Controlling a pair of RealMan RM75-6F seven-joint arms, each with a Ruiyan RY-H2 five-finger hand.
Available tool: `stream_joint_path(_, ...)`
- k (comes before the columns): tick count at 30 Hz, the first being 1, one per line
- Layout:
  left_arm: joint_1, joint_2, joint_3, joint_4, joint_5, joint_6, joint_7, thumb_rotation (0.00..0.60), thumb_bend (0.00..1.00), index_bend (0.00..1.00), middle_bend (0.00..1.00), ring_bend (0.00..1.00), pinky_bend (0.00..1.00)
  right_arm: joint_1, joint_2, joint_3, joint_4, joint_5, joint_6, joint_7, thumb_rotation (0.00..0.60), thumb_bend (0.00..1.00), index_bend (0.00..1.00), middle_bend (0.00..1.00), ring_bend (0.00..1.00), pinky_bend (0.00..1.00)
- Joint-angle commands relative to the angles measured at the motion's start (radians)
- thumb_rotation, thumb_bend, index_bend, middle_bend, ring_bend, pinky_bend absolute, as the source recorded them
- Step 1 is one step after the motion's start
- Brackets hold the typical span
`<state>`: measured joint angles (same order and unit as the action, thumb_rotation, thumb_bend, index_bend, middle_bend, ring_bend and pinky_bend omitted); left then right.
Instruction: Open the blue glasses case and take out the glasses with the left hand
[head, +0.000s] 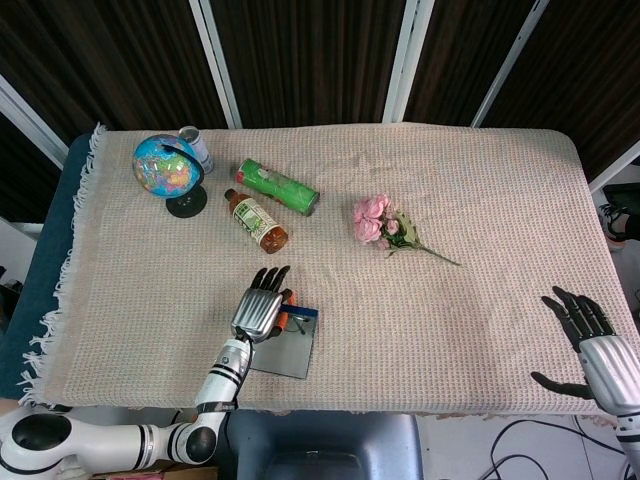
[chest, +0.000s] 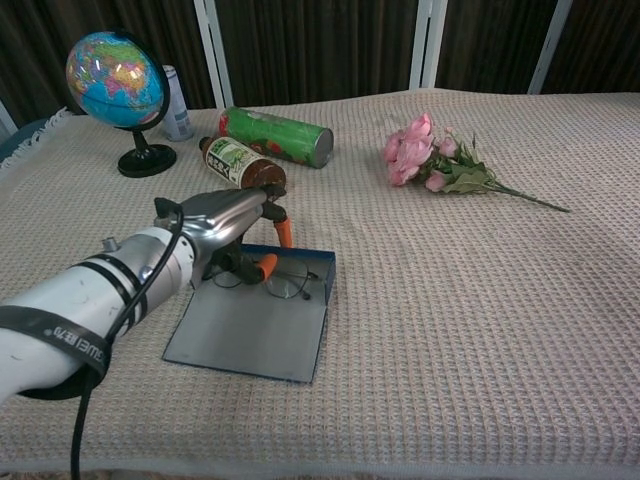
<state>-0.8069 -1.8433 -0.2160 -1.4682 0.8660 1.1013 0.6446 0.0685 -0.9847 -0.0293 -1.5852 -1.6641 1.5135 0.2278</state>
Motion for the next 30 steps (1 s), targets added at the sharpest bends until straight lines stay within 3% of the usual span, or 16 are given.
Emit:
stream_joint_path(1,0.007,0.005,0.002,-0.003,0.021,0.010,-0.018,0.600,0.58,0.64,0.00,0.00,0.00,0.001,0.000,0.001,-0.001,0.001,-0.001,-0.001,0.600,0.02,0.00,0.00,0.00,0.00)
stream_joint_path(13,0.067,-0.036,0.037,0.099,0.258,0.156,-0.172,0.600,0.56,0.64,0.01,0.00,0.00,0.002,-0.005,0.000,-0.007,0.002,-0.007,-0.023,0.600,0.02,0.00,0.00,0.00,0.00)
stream_joint_path(30,0.112,-0.199,0.048,0.459,0.478,0.294,-0.376,0.600,0.55,0.62,0.03,0.00,0.00,0.001,-0.007,-0.001,-0.008,0.001,-0.007,-0.029,0.600,0.02,0.00,0.00,0.00,0.00)
